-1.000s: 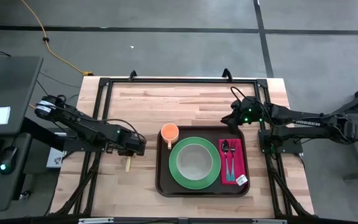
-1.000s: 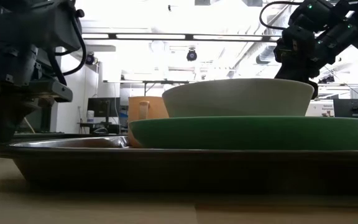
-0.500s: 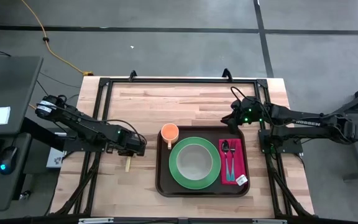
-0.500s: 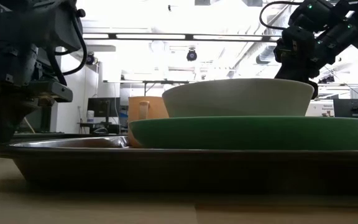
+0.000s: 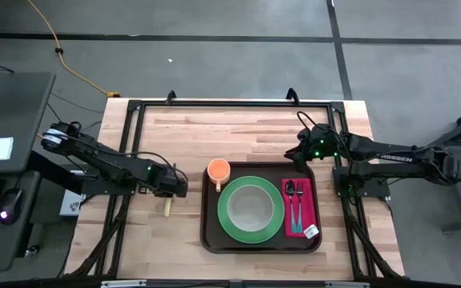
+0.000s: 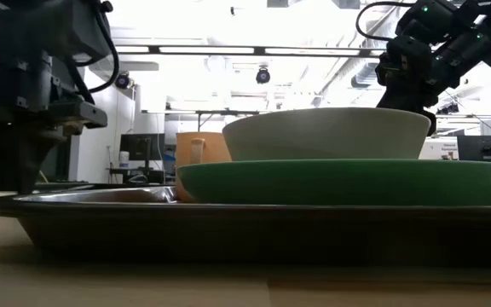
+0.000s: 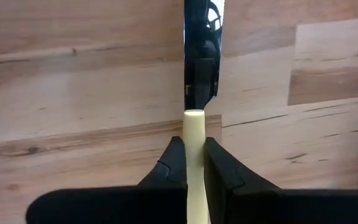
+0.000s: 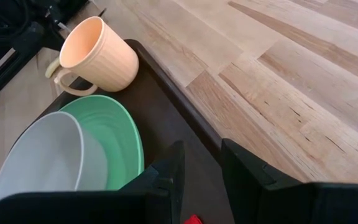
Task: Set up tray
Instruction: Put the yellow knife to the right of the blue fork on the red napkin
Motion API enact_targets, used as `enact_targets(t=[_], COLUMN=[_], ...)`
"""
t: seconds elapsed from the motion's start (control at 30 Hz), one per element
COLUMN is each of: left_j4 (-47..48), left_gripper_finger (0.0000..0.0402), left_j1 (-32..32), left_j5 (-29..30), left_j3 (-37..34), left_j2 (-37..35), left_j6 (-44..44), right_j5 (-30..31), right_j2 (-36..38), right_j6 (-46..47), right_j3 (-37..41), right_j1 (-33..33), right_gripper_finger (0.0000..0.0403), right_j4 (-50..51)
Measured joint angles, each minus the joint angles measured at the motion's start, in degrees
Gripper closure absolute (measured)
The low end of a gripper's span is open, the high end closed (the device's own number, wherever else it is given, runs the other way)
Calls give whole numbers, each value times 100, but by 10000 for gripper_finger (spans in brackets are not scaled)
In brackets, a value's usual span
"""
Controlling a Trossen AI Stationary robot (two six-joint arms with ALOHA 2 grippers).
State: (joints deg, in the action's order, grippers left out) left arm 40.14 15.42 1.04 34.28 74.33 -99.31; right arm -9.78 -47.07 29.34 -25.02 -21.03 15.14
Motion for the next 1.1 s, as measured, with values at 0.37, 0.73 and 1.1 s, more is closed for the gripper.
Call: enact_targets(t=[0.37,0.73,1.1], left_j4=[-6,-84,-694], left_gripper_finger=[355,355,355], left_j1=[-1,-2,-2], left_j5=[106,900,1598], left_j3=[15,22,28], left_j2=[-295,-982,-1320], left_j6=[138,358,865], right_j5=[-2,-18,-26], right_j2=[0,0,1], right_j6=[15,42,61], right_j3=[0,2,2], right_j1=[1,0,1], right_gripper_finger=[320,320,320], right_j4=[-10,-281,-707])
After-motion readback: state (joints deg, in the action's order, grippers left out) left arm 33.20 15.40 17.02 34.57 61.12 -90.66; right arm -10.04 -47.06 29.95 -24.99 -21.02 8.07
